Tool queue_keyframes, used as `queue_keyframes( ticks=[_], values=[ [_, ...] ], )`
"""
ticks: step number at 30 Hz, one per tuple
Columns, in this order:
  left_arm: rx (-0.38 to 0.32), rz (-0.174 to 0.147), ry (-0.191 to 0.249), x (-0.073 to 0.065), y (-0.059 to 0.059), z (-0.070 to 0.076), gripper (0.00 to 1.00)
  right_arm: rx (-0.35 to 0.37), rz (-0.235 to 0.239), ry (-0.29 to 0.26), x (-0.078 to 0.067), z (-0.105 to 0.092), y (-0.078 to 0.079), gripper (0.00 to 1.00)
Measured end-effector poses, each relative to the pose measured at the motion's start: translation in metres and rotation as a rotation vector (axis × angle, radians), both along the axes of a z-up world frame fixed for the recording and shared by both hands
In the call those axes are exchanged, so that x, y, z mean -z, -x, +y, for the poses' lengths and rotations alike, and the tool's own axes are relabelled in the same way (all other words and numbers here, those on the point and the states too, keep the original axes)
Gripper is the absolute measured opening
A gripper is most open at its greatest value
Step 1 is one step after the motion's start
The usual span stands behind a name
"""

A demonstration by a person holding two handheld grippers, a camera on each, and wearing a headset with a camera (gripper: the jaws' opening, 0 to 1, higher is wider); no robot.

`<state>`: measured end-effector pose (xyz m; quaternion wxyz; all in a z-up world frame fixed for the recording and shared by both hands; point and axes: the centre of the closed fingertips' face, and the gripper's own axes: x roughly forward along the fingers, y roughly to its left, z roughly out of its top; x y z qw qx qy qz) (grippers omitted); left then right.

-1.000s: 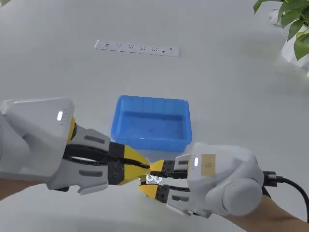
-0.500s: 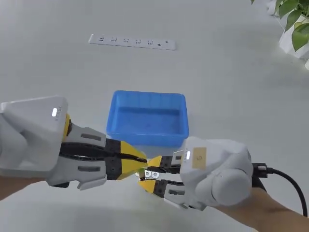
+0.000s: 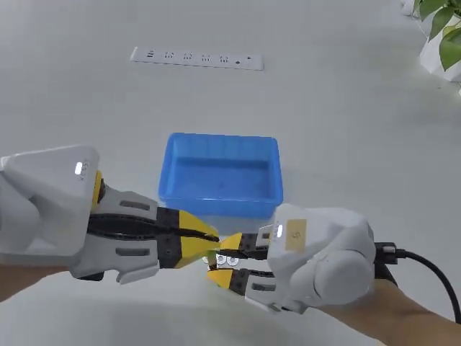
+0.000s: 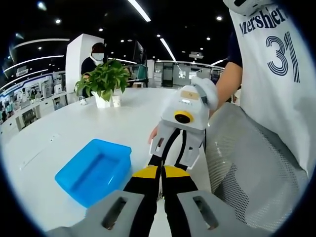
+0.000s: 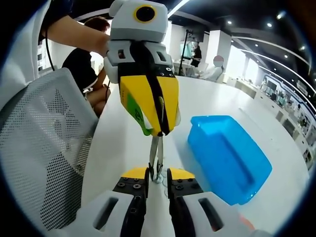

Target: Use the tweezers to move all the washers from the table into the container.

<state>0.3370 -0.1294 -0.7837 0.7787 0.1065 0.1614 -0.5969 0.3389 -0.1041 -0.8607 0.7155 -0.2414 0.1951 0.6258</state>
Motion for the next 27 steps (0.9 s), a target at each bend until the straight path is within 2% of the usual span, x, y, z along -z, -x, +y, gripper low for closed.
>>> queue_keyframes(
  ticks=[7,13,16,18,22,24,27],
  values=[
    [0.008,0.002,0.001,-0.0001,0.0016,-0.0021,0.05,-0.047,0.021,0.014,0.0051,0.0005,0.0017,0.15],
    [0.005,0.004,0.006,0.0001,0.0000,-0.0017,0.05,-0.100,0.015,0.032,0.0056,0.0008,0.0056,0.11],
    [0.004,0.006,0.004,0.0001,0.0002,-0.0016,0.05,-0.087,0.028,0.032,0.0056,0.0008,0.0043,0.10],
    [0.006,0.012,-0.002,0.0002,0.0011,-0.0011,0.05,-0.088,0.020,0.036,0.0057,0.0013,0.0049,0.10],
    [0.015,0.011,-0.029,0.0000,0.0028,0.0014,0.05,-0.080,0.023,0.043,0.0049,0.0023,0.0057,0.10],
    [0.020,0.024,-0.030,-0.0020,0.0044,0.0020,0.05,-0.085,0.017,0.046,0.0029,0.0020,0.0083,0.10],
    [0.028,0.010,-0.038,-0.0065,0.0062,0.0019,0.05,-0.085,0.001,0.048,-0.0008,0.0011,0.0090,0.10]
  ],
)
